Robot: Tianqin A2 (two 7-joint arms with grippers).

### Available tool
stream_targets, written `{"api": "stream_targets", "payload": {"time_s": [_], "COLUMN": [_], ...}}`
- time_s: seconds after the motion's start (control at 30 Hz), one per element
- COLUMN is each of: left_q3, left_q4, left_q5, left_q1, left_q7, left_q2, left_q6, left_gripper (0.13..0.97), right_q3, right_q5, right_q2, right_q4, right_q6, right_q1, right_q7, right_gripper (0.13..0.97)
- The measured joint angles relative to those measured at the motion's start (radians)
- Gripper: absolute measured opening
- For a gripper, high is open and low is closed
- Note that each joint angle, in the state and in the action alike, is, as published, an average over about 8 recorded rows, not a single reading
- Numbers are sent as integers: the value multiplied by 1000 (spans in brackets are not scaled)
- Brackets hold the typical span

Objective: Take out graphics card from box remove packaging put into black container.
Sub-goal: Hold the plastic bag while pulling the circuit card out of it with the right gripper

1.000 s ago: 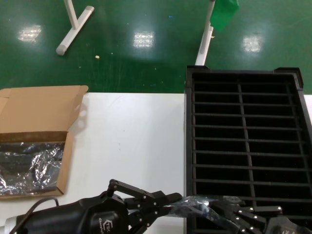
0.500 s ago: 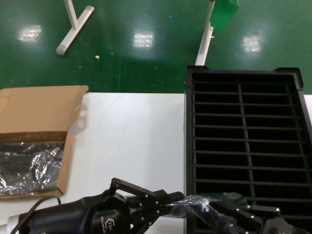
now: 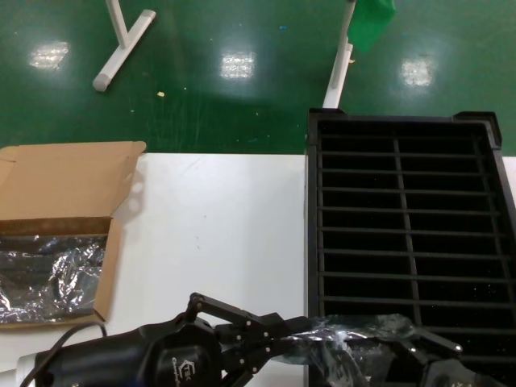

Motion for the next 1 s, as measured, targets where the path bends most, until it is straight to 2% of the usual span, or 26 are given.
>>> {"api": "stream_targets", "payload": {"time_s": [0.17, 0.43, 0.87, 1.0], "left_q3": [3, 6, 0, -4], "left_q4": [-9, -9, -39, -44], "left_q5": [-3, -4, -12, -14], "left_q1": [0, -10, 19, 28], "left_q7": [-9, -19, -49, -52], "left_q2": [3, 6, 5, 3], "left_q6": [-1, -3, -11, -11], "left_gripper": [142, 142, 142, 142], "right_q3": [-6, -11, -15, -16], "right_q5": [-1, -1, 1, 2], "right_q2": [-4, -11, -20, -20], "right_q4": [-10, -28, -52, -54], "right_q6": [1, 3, 0, -3], "right_q1": [11, 29, 50, 54], "right_q7": [4, 6, 7, 9], "right_gripper": [412, 621, 582, 527]}}
